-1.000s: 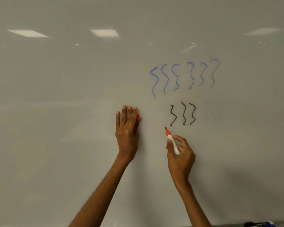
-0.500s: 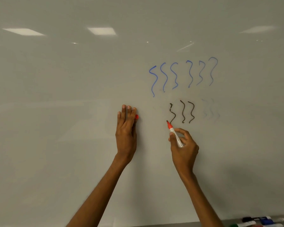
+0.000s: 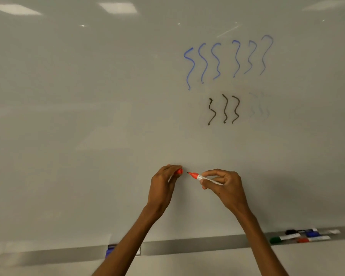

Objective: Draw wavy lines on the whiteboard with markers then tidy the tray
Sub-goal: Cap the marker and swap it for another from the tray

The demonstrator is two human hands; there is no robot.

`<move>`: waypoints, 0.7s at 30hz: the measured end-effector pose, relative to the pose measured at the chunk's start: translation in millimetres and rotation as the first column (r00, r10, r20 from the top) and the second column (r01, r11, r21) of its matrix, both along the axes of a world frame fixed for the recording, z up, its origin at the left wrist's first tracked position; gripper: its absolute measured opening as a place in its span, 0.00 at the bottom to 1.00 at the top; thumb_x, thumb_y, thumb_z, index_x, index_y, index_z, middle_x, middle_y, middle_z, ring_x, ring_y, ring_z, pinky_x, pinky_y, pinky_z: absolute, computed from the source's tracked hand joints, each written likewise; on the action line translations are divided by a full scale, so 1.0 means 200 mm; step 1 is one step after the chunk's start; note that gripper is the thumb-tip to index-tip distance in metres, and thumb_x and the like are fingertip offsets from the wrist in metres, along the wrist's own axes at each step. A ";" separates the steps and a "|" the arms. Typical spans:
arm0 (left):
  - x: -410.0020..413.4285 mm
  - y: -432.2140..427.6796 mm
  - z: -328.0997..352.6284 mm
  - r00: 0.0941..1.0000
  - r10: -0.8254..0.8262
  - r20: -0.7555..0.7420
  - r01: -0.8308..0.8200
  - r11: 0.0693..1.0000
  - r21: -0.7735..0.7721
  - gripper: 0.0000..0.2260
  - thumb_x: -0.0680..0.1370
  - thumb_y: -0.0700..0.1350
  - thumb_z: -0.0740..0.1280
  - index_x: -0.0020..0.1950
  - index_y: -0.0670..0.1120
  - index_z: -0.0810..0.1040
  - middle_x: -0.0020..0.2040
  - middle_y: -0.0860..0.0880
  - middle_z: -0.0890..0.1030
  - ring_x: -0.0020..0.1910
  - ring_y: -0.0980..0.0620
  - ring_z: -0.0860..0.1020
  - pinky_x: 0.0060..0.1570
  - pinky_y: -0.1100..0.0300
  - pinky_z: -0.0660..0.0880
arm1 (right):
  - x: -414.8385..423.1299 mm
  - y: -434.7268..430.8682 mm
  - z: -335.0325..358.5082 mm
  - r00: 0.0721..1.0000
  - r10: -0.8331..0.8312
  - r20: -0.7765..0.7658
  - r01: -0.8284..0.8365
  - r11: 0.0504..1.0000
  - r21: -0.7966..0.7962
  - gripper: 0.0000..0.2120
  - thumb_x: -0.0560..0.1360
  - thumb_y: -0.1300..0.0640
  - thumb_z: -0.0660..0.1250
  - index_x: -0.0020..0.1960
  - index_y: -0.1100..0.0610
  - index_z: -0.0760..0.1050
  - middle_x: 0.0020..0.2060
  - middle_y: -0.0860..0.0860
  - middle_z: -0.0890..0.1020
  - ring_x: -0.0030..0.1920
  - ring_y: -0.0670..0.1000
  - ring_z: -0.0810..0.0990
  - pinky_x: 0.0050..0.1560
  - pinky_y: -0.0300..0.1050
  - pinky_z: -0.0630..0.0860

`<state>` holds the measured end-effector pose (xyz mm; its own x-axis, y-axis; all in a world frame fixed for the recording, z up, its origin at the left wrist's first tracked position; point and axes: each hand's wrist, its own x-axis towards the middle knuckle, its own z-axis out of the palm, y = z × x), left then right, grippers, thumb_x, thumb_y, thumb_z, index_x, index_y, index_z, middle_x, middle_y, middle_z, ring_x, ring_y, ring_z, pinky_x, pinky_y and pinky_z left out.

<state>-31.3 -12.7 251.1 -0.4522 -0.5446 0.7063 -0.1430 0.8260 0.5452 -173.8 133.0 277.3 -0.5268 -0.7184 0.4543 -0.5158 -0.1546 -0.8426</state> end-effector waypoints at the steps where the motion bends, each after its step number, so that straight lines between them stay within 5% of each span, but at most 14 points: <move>1: 0.00 0.02 -0.01 1.000 -0.002 0.013 0.002 1.000 0.003 0.09 0.77 0.39 0.69 0.57 0.45 0.83 0.54 0.51 0.83 0.53 0.55 0.80 0.58 0.74 0.71 | 0.00 0.00 -0.01 1.000 0.001 -0.005 -0.001 0.999 0.036 0.04 0.69 0.54 0.76 0.43 0.48 0.83 0.31 0.47 0.85 0.32 0.53 0.83 0.32 0.51 0.77; 6: -0.02 0.08 -0.04 0.992 -0.068 0.105 0.075 0.996 -0.058 0.09 0.78 0.41 0.69 0.57 0.46 0.83 0.54 0.50 0.83 0.54 0.55 0.80 0.57 0.73 0.71 | -0.02 0.02 -0.07 0.999 -0.034 -0.022 0.036 0.993 0.115 0.05 0.68 0.53 0.77 0.44 0.49 0.83 0.32 0.45 0.85 0.34 0.50 0.84 0.36 0.52 0.80; 10: -0.04 0.10 -0.07 0.969 -0.148 0.198 0.173 0.978 -0.113 0.10 0.77 0.41 0.69 0.58 0.45 0.83 0.53 0.49 0.84 0.52 0.52 0.81 0.55 0.62 0.77 | -0.06 0.06 -0.11 0.998 -0.044 -0.049 0.052 0.985 0.163 0.06 0.68 0.52 0.77 0.43 0.45 0.82 0.32 0.44 0.85 0.35 0.49 0.84 0.39 0.52 0.82; 13: -0.06 0.09 -0.08 0.912 -0.216 0.349 0.275 0.953 -0.127 0.11 0.78 0.43 0.69 0.59 0.45 0.82 0.51 0.48 0.84 0.49 0.52 0.81 0.51 0.68 0.74 | -0.11 0.10 -0.15 0.996 -0.044 -0.074 0.059 0.973 0.222 0.06 0.68 0.50 0.77 0.44 0.46 0.82 0.34 0.45 0.85 0.36 0.47 0.84 0.41 0.49 0.83; 16: -0.08 0.10 -0.08 0.850 -0.307 0.428 0.362 0.931 -0.050 0.12 0.79 0.46 0.67 0.60 0.45 0.82 0.51 0.48 0.84 0.47 0.52 0.81 0.48 0.71 0.72 | -0.15 0.16 -0.17 0.996 -0.005 -0.088 0.027 0.965 0.259 0.06 0.69 0.51 0.76 0.45 0.47 0.82 0.35 0.46 0.85 0.36 0.46 0.85 0.42 0.48 0.83; 21: -0.20 0.14 -0.08 0.741 -0.436 0.511 0.460 0.884 0.086 0.12 0.80 0.47 0.66 0.60 0.46 0.81 0.53 0.50 0.84 0.48 0.54 0.81 0.52 0.56 0.78 | -0.22 0.27 -0.21 0.990 -0.015 -0.140 0.054 0.959 0.280 0.08 0.69 0.51 0.77 0.47 0.48 0.82 0.38 0.46 0.86 0.39 0.46 0.84 0.43 0.42 0.82</move>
<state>-72.2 15.5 234.6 -0.9310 -0.1633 0.3265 0.0075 0.8856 0.4644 -218.2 187.8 235.4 -0.5016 -0.8099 0.3041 -0.6283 0.0994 -0.7716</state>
